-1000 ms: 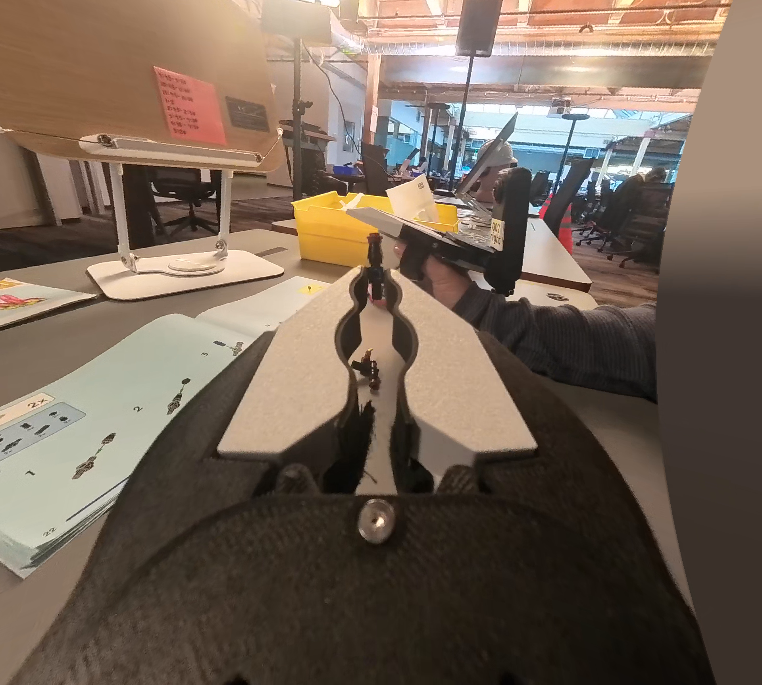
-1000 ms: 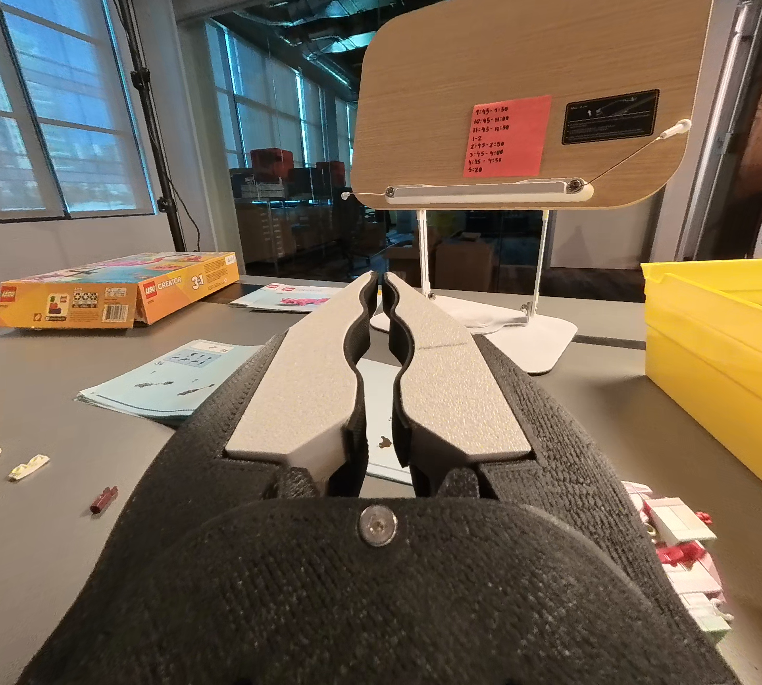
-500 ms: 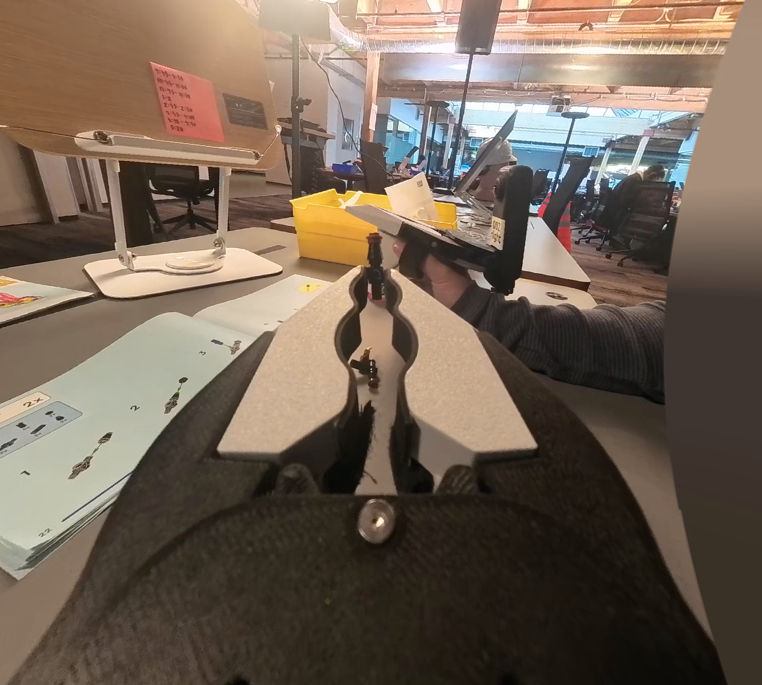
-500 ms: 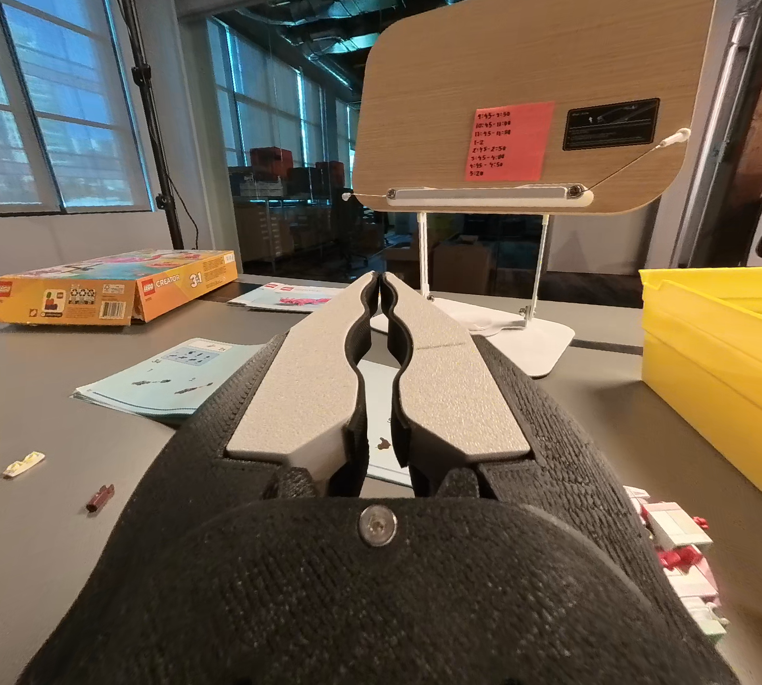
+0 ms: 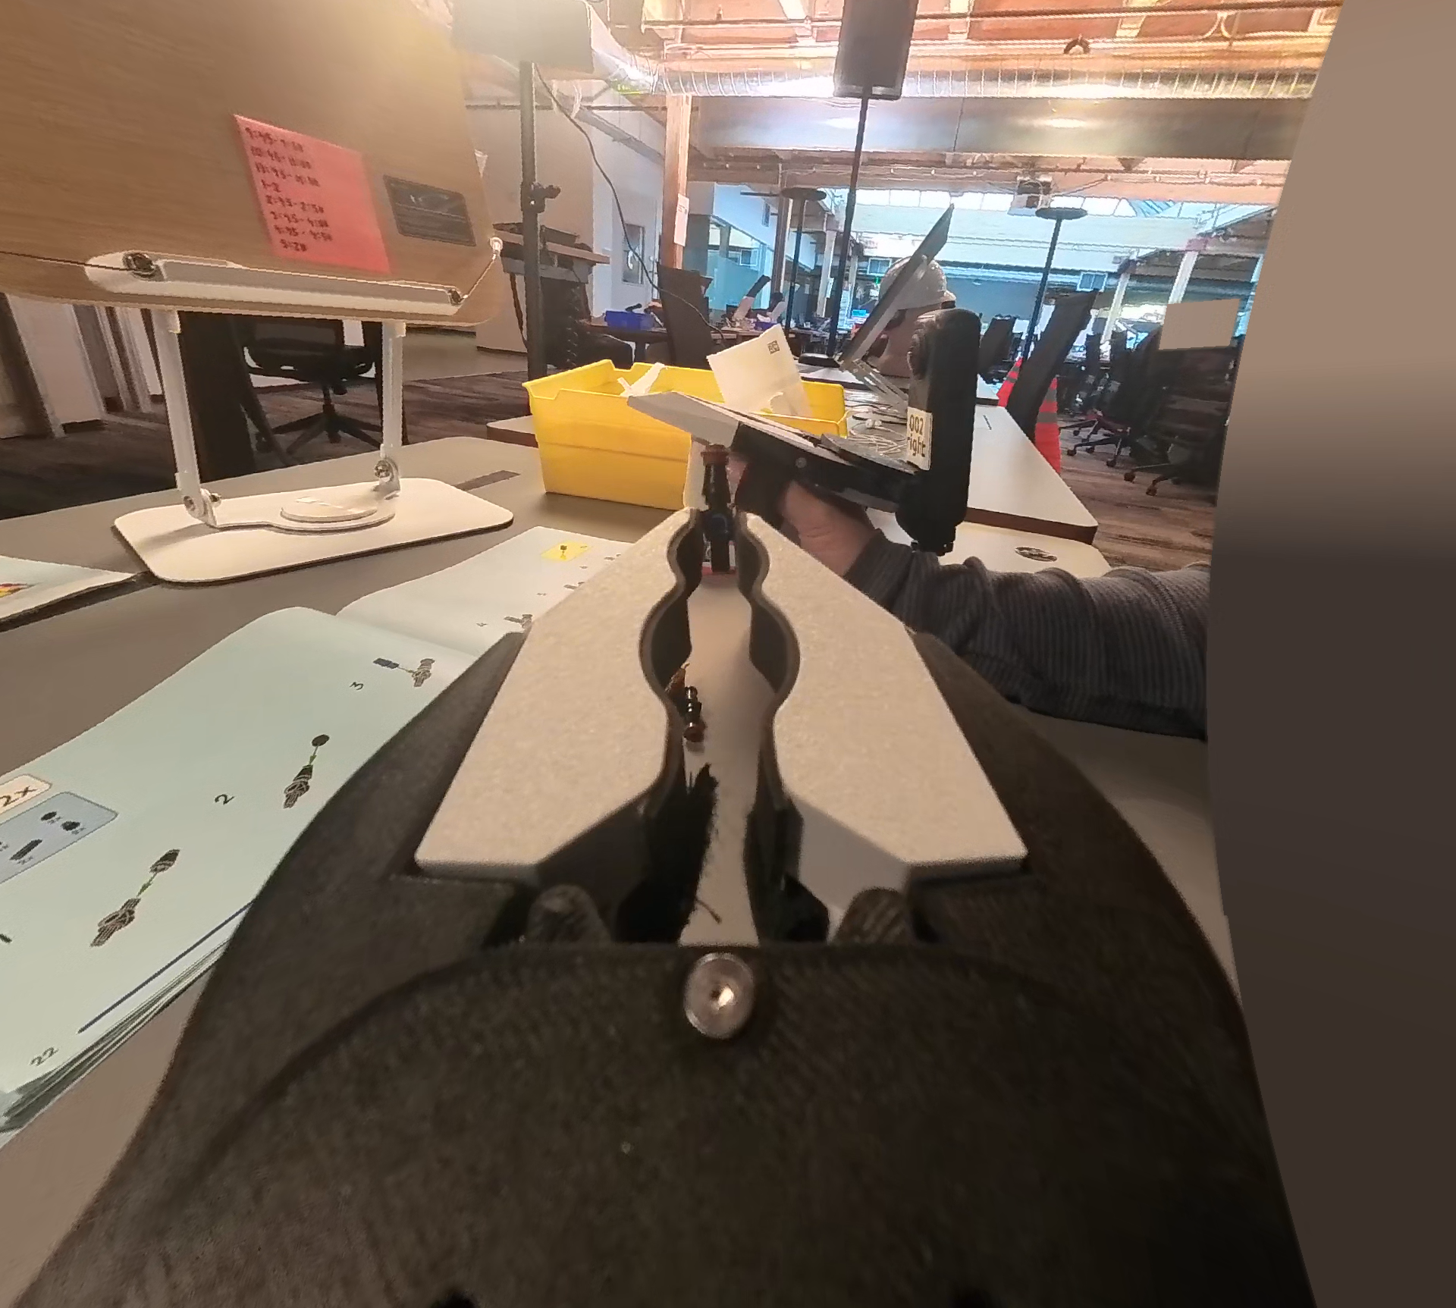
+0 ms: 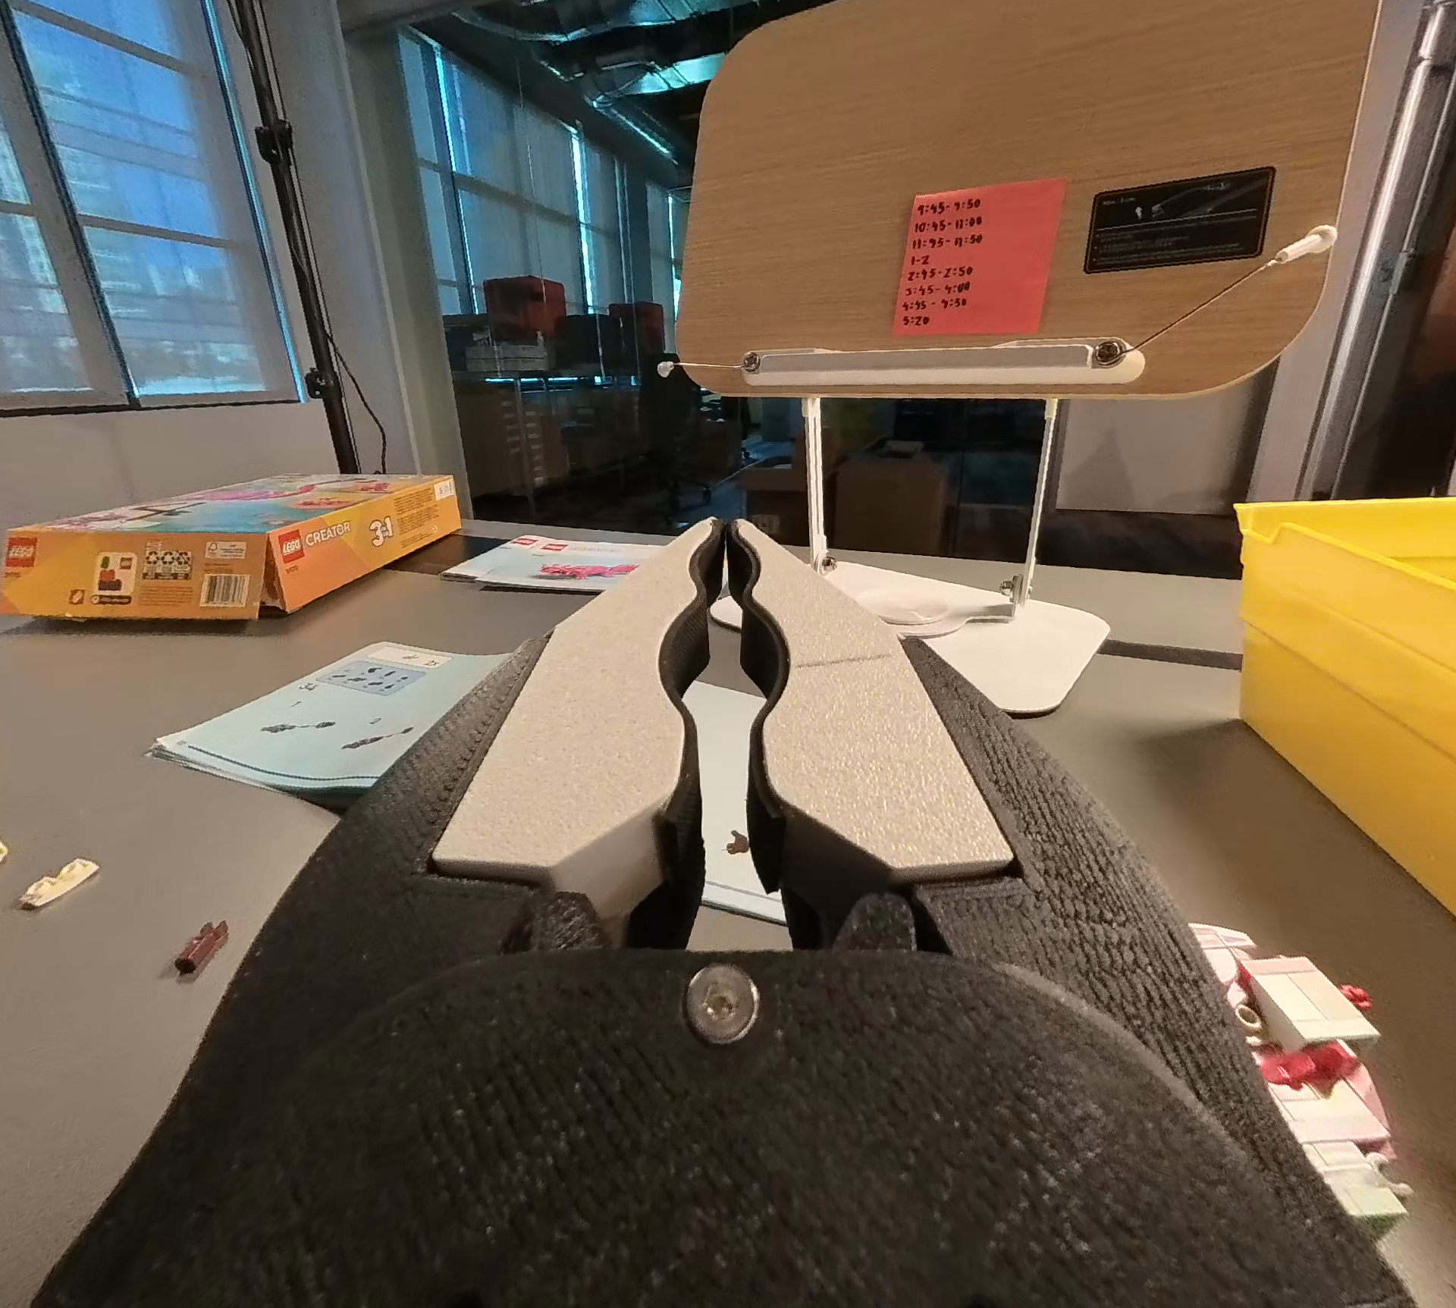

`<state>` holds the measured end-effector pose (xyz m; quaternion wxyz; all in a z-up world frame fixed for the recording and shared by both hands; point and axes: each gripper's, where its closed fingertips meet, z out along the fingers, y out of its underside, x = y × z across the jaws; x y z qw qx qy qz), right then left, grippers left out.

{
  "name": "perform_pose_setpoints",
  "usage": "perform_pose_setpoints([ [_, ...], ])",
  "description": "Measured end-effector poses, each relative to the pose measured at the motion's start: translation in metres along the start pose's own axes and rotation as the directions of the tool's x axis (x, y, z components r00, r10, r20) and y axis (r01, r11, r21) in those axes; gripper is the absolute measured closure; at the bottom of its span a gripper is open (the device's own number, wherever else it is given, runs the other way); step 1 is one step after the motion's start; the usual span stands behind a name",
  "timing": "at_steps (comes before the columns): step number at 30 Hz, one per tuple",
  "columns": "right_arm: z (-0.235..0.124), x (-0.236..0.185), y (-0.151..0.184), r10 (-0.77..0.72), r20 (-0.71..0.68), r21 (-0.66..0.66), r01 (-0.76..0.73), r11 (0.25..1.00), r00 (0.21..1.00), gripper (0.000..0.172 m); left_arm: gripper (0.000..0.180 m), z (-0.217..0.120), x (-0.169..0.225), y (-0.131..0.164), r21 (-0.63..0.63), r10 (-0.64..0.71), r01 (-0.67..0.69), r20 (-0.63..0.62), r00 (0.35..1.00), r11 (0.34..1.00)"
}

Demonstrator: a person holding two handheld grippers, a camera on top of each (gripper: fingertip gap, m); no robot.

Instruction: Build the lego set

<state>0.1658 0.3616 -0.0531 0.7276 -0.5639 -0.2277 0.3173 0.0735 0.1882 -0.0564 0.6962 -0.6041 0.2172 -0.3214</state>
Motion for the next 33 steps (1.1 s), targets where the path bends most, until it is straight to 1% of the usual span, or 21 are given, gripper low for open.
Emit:
perform_pose_setpoints([
  [15,0.001,0.0,0.002,0.015,0.005,-0.01,-0.015,1.0,1.0,0.172,0.175,-0.001,-0.003,0.0,0.007,-0.018,0.018,0.01,1.0,1.0],
  [25,0.001,0.001,0.002,0.019,0.004,-0.011,-0.019,1.0,1.0,0.172,0.175,0.0,-0.002,0.002,-0.011,-0.013,0.013,0.008,1.0,1.0],
  [33,0.001,0.001,0.003,0.022,0.007,-0.014,-0.022,1.0,1.0,0.172,0.175,0.006,0.005,0.011,-0.074,0.076,-0.075,0.001,0.997,0.994],
])
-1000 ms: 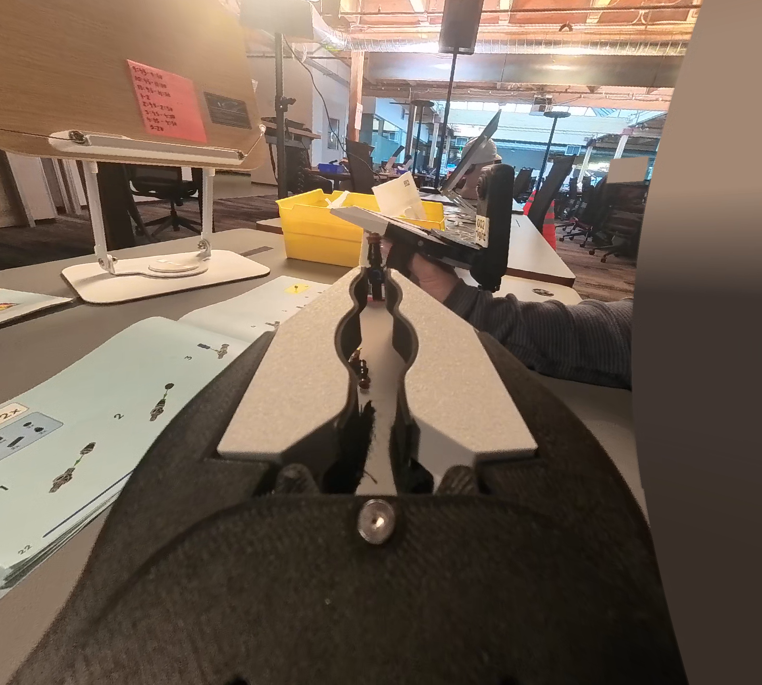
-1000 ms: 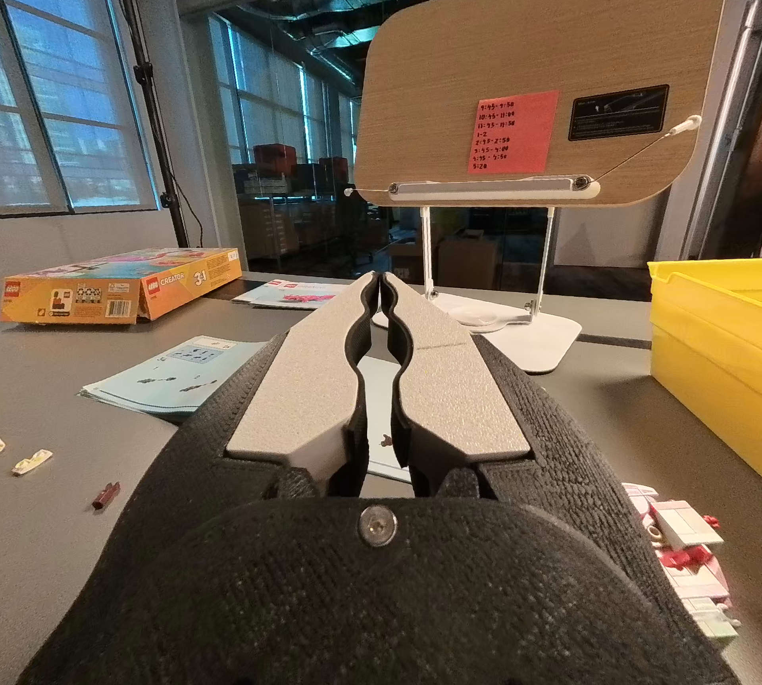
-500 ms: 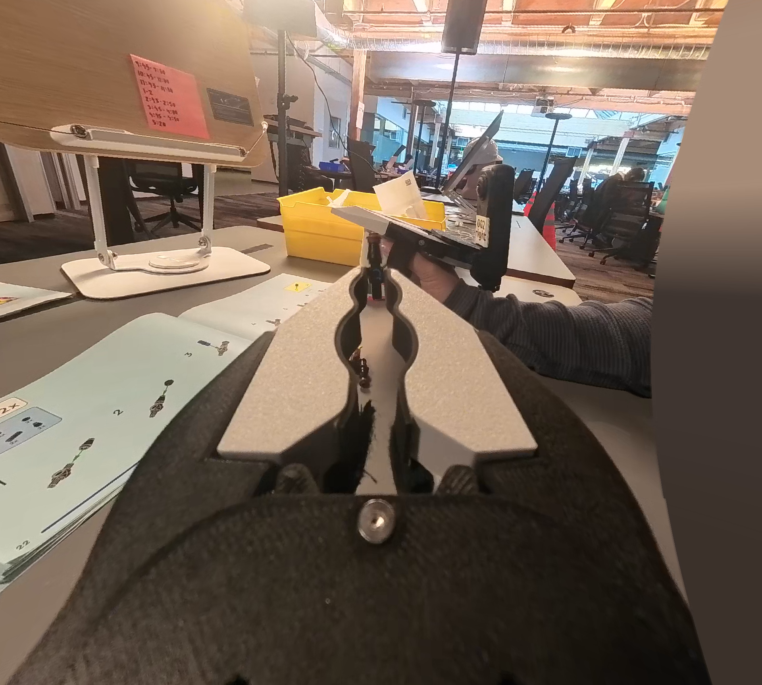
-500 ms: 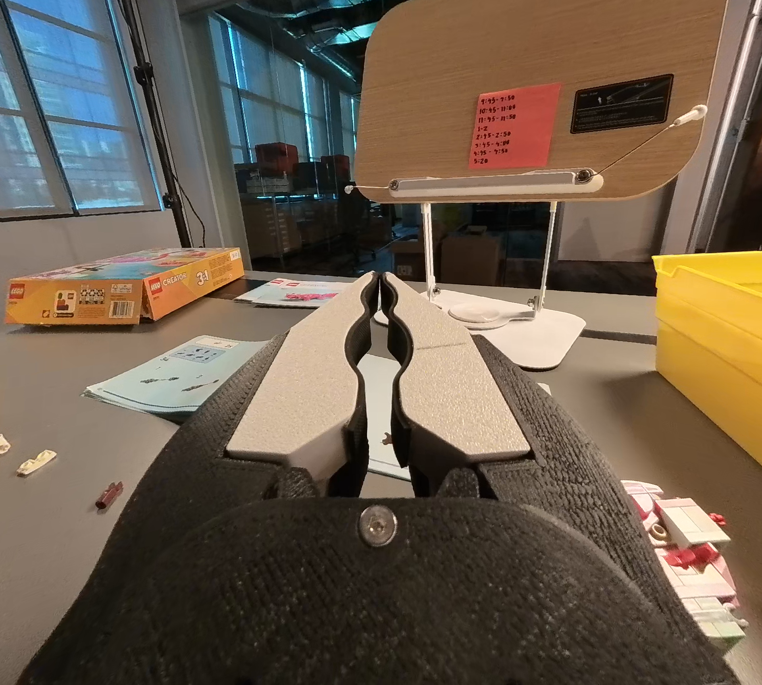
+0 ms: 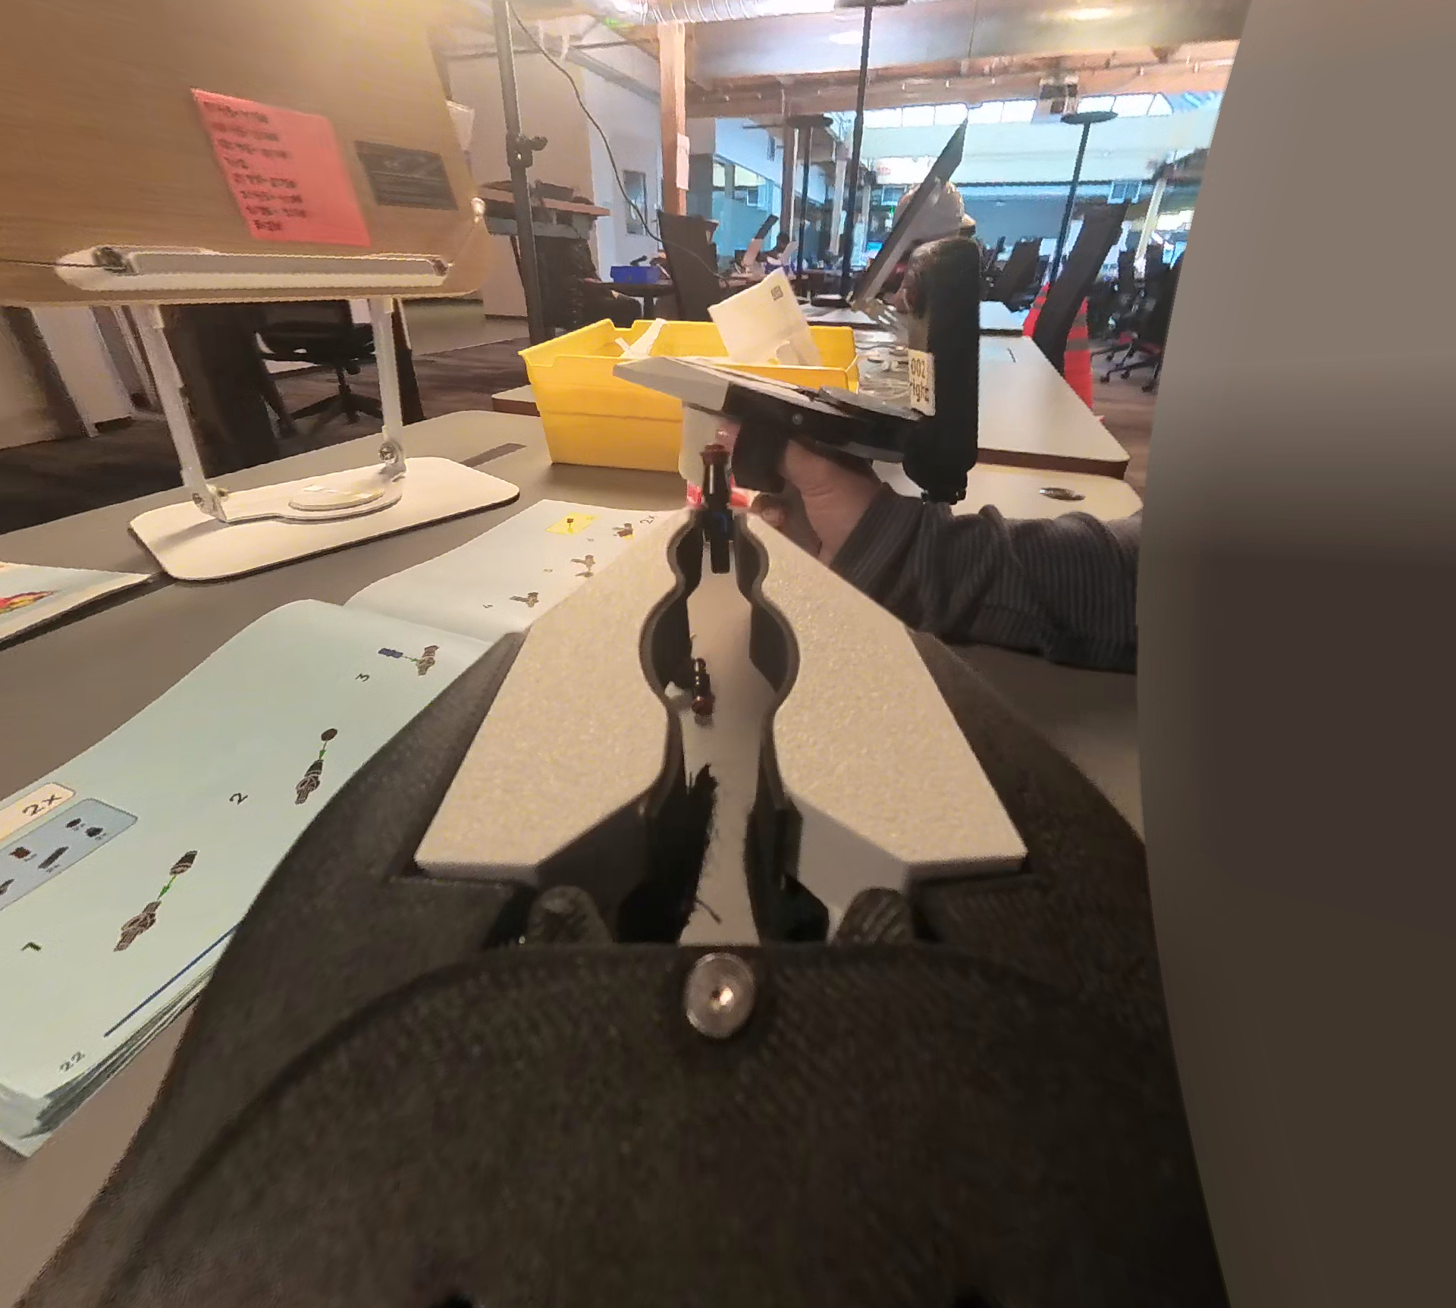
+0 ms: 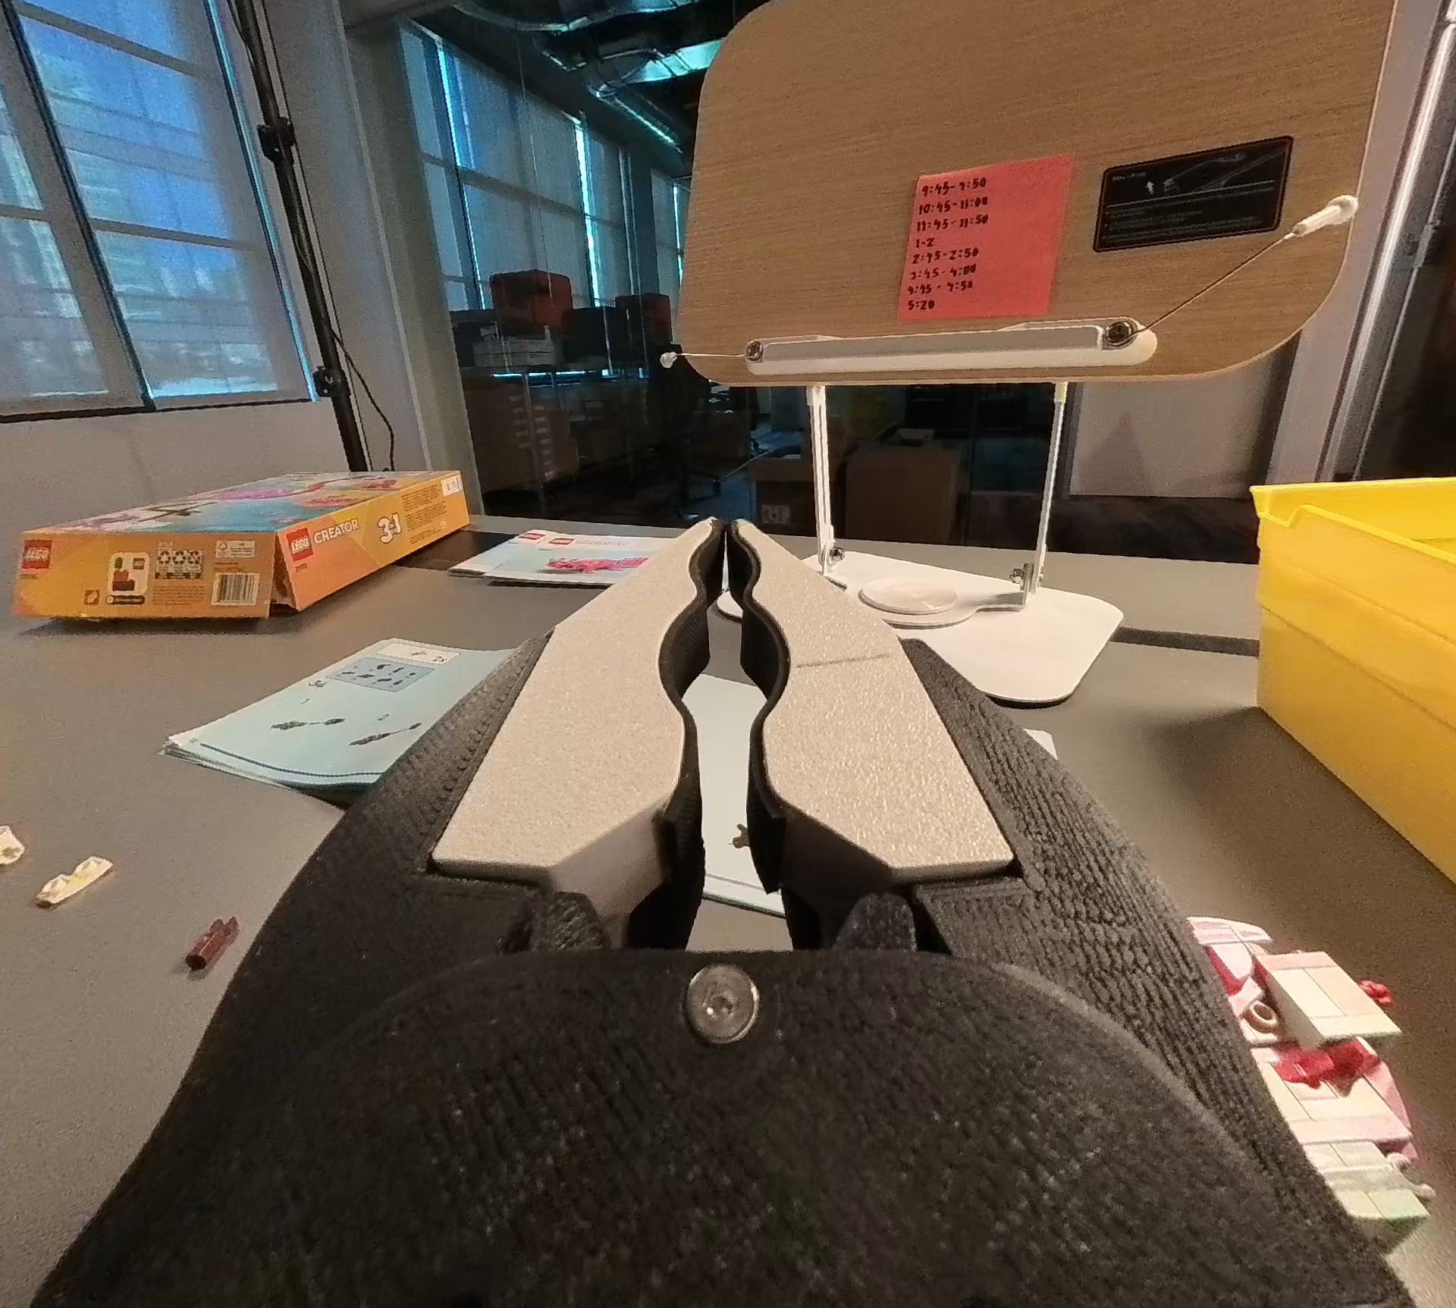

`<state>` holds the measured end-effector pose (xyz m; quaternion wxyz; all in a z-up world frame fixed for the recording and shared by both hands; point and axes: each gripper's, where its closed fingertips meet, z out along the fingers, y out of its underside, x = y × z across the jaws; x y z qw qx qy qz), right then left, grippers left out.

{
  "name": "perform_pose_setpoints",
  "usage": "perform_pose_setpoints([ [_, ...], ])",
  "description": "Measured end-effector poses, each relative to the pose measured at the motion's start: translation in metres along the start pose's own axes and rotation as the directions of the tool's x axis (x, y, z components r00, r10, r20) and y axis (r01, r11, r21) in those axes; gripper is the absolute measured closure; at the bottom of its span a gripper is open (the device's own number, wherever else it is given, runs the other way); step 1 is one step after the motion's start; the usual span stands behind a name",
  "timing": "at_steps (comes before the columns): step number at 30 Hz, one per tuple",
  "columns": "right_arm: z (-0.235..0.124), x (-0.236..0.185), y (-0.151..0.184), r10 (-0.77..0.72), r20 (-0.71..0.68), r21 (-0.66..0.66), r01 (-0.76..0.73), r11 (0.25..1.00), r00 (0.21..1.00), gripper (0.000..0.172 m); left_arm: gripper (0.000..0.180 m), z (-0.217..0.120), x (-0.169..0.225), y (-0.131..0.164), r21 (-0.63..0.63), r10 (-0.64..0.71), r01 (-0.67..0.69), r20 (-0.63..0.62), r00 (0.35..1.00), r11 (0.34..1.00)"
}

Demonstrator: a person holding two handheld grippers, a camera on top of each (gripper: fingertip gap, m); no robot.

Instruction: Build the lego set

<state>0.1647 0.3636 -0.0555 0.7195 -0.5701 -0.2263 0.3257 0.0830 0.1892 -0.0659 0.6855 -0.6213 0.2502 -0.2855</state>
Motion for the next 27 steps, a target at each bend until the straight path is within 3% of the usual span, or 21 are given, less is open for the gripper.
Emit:
perform_pose_setpoints([
  [17,0.0,0.0,0.0,0.007,0.004,-0.001,-0.007,1.0,1.0,0.172,0.175,0.002,0.002,0.002,-0.028,0.044,-0.044,0.003,0.999,0.999],
  [20,0.0,0.0,0.0,0.006,0.004,-0.001,-0.006,1.0,1.0,0.172,0.175,0.003,0.0,0.009,-0.095,0.051,-0.049,0.017,0.999,0.994],
  [22,0.001,0.0,0.0,0.004,0.003,0.0,-0.004,1.0,1.0,0.172,0.175,0.004,-0.002,0.025,-0.253,0.123,-0.113,0.026,0.992,0.961],
  [27,0.001,0.001,0.0,0.005,0.002,0.002,-0.005,1.0,1.0,0.172,0.175,-0.002,-0.004,0.065,-0.556,0.414,-0.372,-0.053,0.909,0.744],
])
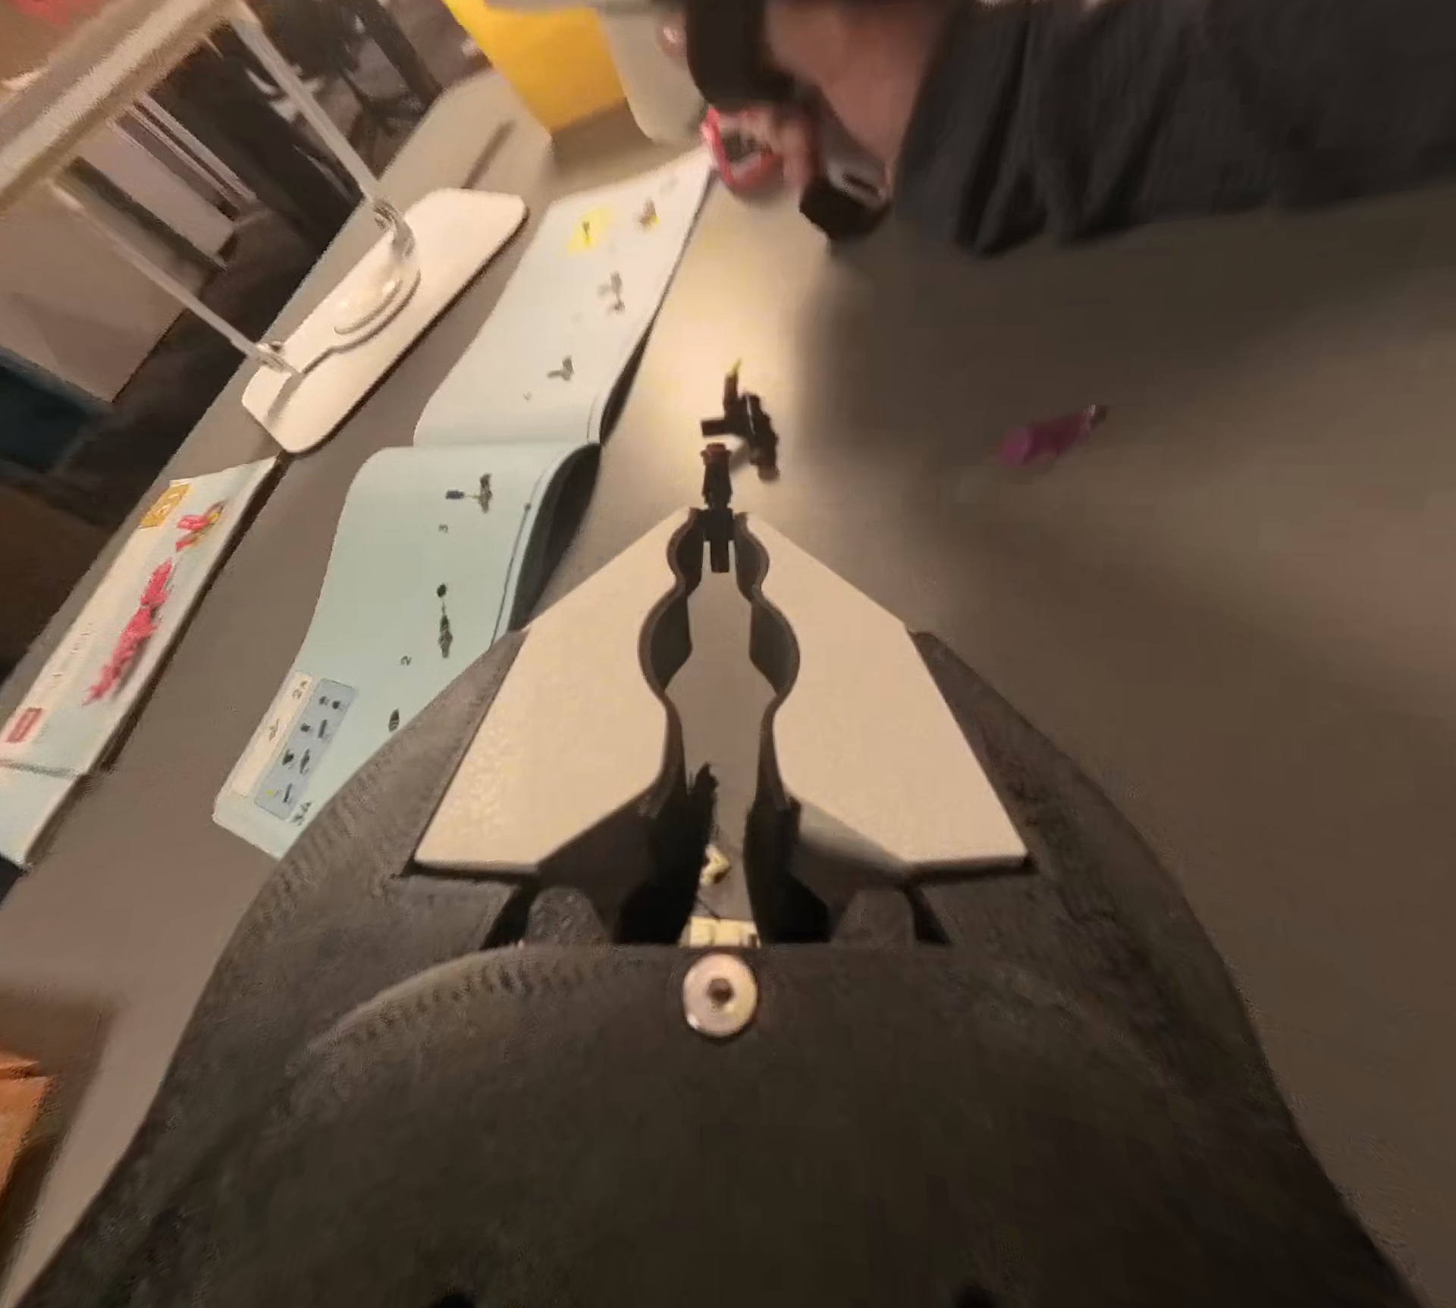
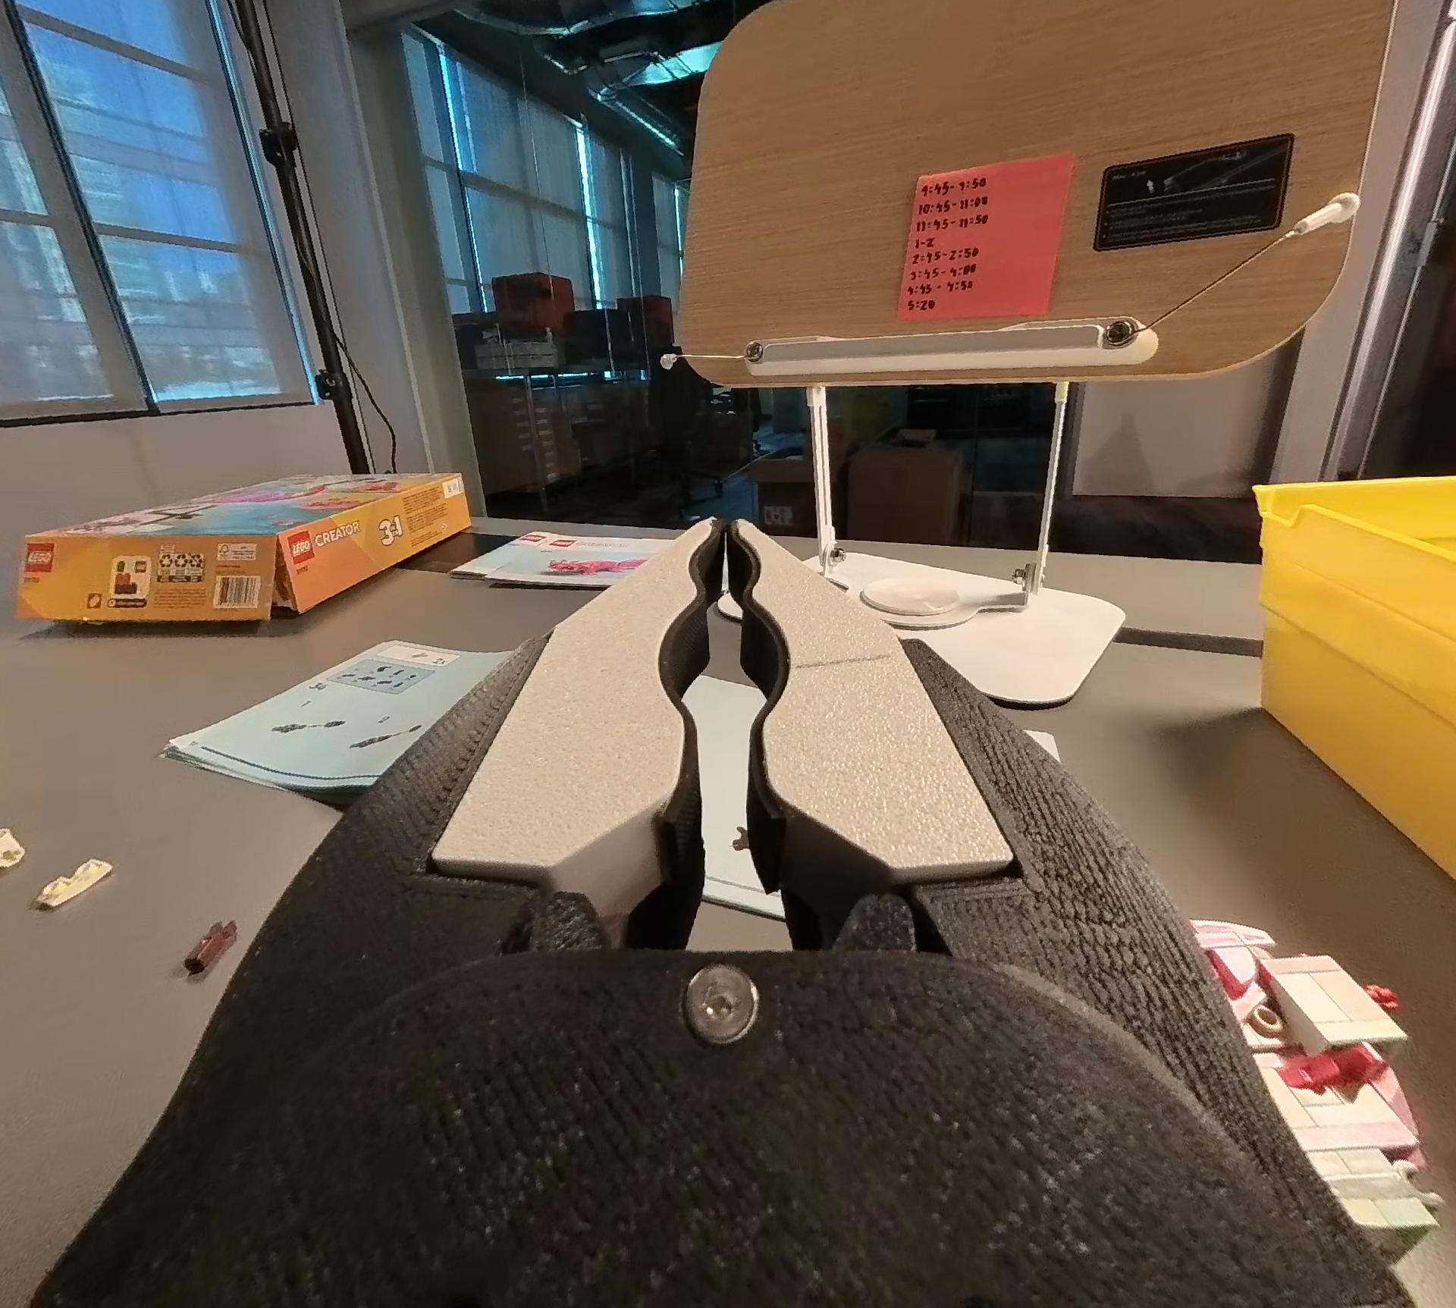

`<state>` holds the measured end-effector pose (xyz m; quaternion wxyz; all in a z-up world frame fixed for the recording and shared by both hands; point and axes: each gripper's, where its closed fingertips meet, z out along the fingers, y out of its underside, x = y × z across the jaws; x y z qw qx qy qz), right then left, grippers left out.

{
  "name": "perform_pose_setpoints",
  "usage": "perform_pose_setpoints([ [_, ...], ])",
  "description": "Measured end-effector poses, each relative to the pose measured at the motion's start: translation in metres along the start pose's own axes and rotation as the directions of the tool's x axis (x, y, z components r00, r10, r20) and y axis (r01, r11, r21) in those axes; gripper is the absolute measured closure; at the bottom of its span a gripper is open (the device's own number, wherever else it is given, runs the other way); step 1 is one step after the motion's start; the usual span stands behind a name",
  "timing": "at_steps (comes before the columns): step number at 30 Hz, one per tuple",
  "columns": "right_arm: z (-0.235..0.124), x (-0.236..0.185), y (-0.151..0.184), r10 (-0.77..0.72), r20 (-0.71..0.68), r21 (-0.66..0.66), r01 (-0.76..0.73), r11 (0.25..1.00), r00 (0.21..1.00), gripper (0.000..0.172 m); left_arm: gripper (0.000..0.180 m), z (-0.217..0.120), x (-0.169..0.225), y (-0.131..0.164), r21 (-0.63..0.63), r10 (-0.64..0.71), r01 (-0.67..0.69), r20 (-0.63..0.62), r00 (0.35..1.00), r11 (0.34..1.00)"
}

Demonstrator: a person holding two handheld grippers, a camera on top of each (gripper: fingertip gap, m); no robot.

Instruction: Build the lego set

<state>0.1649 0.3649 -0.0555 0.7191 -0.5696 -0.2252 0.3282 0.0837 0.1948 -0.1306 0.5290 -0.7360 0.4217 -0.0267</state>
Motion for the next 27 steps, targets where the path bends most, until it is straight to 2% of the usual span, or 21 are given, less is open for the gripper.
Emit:
perform_pose_setpoints([
  [3,0.0,-0.001,0.0,-0.007,0.002,-0.002,0.007,1.0,1.0,0.172,0.175,0.007,0.014,0.011,-0.093,0.098,-0.101,-0.034,0.995,0.991],
  [10,0.0,-0.001,0.0,-0.006,0.001,-0.001,0.006,1.0,1.0,0.172,0.174,0.018,0.029,0.029,-0.224,0.236,-0.247,-0.075,0.969,0.943],
  [13,0.0,0.001,0.0,0.007,-0.004,0.001,-0.007,1.0,1.0,0.172,0.172,0.02,0.032,0.029,-0.218,0.241,-0.254,-0.085,0.967,0.942],
  [17,-0.001,0.001,0.0,0.008,-0.003,-0.003,-0.008,1.0,1.0,0.172,0.17,0.02,0.038,0.03,-0.2,0.144,-0.171,-0.142,0.979,0.965],
  [22,-0.001,0.002,0.001,0.026,-0.004,-0.008,-0.026,1.0,1.0,0.172,0.149,0.016,0.034,0.018,-0.11,-0.035,0.016,-0.174,0.984,0.994],
  [25,-0.001,0.003,0.001,0.029,-0.005,-0.007,-0.029,1.0,1.0,0.172,0.147,0.001,0.005,-0.007,0.073,-0.109,0.115,-0.077,0.991,0.991],
  [27,-0.001,0.002,0.001,0.025,-0.004,-0.007,-0.025,1.0,1.0,0.172,0.148,-0.021,-0.027,-0.024,0.246,-0.166,0.148,0.054,0.985,0.958],
])
